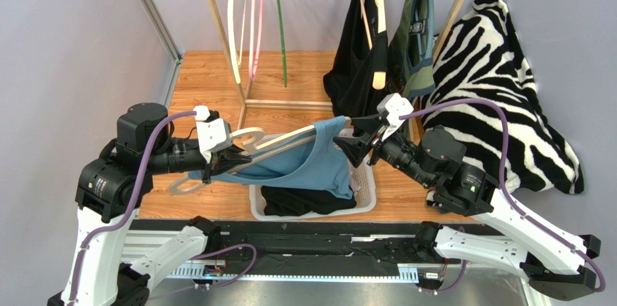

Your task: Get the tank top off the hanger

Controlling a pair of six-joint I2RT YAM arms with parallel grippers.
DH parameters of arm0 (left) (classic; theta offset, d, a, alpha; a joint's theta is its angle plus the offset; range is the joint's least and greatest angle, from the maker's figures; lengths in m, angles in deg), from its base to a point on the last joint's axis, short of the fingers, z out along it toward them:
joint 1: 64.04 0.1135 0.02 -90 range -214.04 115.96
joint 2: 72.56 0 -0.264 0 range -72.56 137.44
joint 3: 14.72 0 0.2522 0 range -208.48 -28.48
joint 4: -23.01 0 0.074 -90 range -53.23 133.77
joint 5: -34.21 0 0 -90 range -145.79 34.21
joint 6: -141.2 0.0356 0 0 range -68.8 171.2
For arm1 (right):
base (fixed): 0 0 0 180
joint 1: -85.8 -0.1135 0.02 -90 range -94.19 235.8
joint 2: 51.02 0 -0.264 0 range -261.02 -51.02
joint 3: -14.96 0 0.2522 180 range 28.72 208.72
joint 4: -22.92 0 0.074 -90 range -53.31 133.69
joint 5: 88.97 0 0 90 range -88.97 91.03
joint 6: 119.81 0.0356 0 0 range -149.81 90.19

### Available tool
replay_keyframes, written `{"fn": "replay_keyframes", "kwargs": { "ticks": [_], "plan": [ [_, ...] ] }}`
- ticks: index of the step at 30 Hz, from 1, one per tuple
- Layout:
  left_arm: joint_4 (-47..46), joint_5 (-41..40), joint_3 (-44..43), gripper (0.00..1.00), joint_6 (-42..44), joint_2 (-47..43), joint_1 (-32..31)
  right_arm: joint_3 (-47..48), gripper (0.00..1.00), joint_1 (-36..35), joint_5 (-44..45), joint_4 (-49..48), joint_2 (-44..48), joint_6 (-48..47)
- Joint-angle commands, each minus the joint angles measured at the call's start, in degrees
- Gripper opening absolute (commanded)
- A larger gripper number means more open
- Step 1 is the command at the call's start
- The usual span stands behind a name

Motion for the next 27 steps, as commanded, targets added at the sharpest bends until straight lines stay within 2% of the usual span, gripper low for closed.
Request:
{"fn": "replay_keyframes", "kwargs": {
  "ticks": [1,6,16,22,27],
  "plan": [
    [-5.42,3.97,0.37,0.00,-0.24,-0.25,-0.19,1.92,0.67,-1.25,-4.78,-0.27,1.36,3.34],
    [-5.25,3.80,0.55,0.00,0.03,-0.35,-0.10,0.34,0.75,-1.25,-3.37,3.43,8.65,3.16],
    [-5.34,4.15,-0.24,0.00,-0.41,0.01,0.16,-2.83,0.73,-1.25,-9.59,5.54,15.43,5.09],
    [-5.34,4.85,-0.86,0.00,-0.59,0.27,0.51,-3.89,0.74,-1.25,-17.86,4.04,14.91,6.32],
    [-5.25,5.73,-1.12,0.00,-1.03,0.10,0.78,-4.24,0.74,-1.25,-17.00,1.15,13.33,5.18]
  ]
}}
